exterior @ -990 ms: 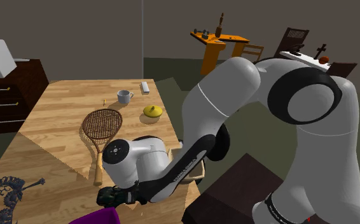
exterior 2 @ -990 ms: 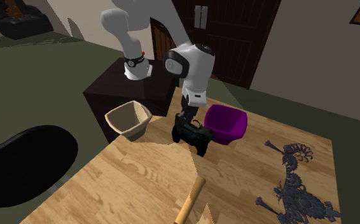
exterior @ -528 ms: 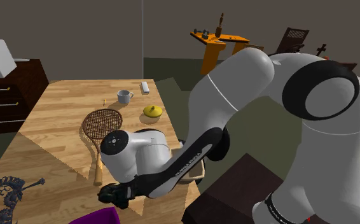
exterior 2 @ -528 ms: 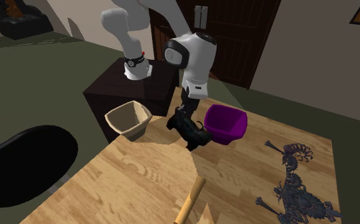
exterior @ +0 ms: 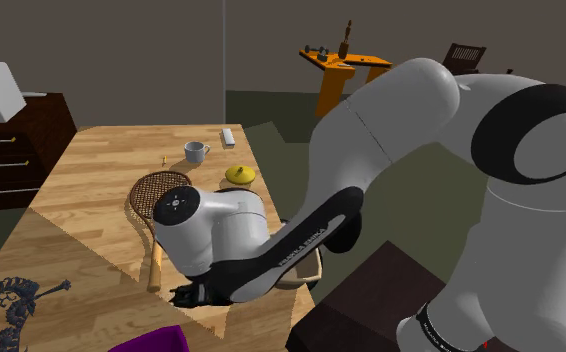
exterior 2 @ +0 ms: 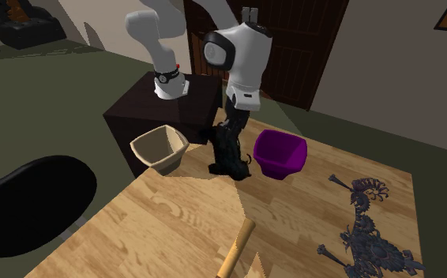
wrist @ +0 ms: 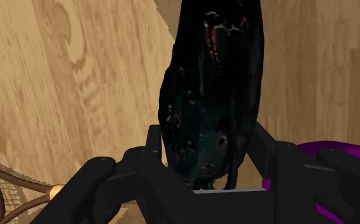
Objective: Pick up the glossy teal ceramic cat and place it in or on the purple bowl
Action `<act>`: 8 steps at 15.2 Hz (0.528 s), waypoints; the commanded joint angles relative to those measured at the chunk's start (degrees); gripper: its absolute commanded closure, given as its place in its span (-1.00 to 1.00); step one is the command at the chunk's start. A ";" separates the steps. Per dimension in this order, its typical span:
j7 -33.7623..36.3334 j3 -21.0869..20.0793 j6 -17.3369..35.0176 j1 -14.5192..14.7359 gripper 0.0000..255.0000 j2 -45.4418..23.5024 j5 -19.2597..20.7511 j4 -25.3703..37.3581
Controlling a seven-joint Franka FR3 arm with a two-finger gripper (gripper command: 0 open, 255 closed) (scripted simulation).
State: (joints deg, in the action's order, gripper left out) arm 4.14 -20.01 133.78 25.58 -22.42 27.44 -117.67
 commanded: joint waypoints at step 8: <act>-3.37 -1.68 -5.01 -1.10 1.00 5.17 -3.83 0.71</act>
State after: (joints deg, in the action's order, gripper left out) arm 1.10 -21.52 129.43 24.53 -17.73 24.01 -117.27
